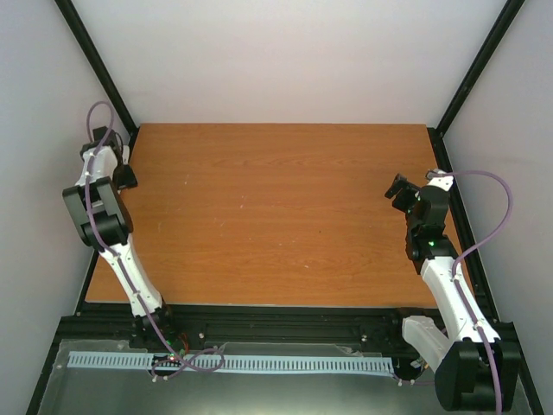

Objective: Tie the shoes

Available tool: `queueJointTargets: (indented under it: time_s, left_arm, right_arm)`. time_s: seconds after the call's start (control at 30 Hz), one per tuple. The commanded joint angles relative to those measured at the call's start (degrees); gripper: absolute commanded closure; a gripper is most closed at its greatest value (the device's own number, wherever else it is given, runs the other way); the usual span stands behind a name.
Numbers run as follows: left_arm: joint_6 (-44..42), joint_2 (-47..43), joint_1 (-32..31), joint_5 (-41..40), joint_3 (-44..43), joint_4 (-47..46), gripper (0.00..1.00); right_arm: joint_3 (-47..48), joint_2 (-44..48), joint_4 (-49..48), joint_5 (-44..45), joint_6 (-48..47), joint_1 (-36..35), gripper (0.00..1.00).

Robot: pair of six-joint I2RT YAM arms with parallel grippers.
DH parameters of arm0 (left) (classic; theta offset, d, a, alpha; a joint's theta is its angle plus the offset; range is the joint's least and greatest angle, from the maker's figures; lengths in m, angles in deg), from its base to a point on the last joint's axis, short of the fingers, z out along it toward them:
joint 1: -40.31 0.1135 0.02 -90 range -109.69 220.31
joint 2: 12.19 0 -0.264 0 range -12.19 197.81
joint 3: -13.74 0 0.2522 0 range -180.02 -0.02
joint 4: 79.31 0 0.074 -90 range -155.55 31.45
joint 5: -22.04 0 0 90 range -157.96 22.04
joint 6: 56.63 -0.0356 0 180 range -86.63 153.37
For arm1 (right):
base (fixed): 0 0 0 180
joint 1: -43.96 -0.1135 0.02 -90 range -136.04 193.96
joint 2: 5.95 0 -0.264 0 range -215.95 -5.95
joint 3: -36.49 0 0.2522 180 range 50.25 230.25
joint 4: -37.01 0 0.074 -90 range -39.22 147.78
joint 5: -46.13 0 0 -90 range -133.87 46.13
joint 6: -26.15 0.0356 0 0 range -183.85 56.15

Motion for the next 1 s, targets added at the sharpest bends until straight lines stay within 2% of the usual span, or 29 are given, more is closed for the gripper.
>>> queueJointTargets:
  time_s: [0.0,0.2,0.43,0.57,0.67,0.97]
  left_arm:
    - [-0.84,-7.65,0.31,-0.94,8.22,-8.26,0.25]
    - [-2.83,-6.59,0.36,-1.65,8.11,-8.71,0.27]
    - [-5.24,-3.63,0.59,-2.51,6.01,-9.27,0.35]
    - [-5.43,-1.55,2.40,-0.45,6.87,-10.18,0.34]
    - [-5.29,-2.27,2.86,-0.16,8.67,-12.58,0.38]
    - [-8.48,-0.36,2.92,0.54,6.92,-13.76,0.33]
  right_arm:
    - [-0.73,0.02,-1.75,0.84,-0.02,0.04,0.00]
    - [-0.81,0.10,-1.95,-0.19,0.20,0.05,0.00]
    - [-0.90,0.37,-1.72,-0.35,0.18,0.06,0.00]
    - [-0.91,0.67,-1.59,0.03,0.11,0.04,0.00]
    - [-0.82,0.13,-1.91,-0.09,0.08,0.02,0.00]
    - [-0.49,-2.10,-3.20,-0.87,-0.10,0.06,0.00]
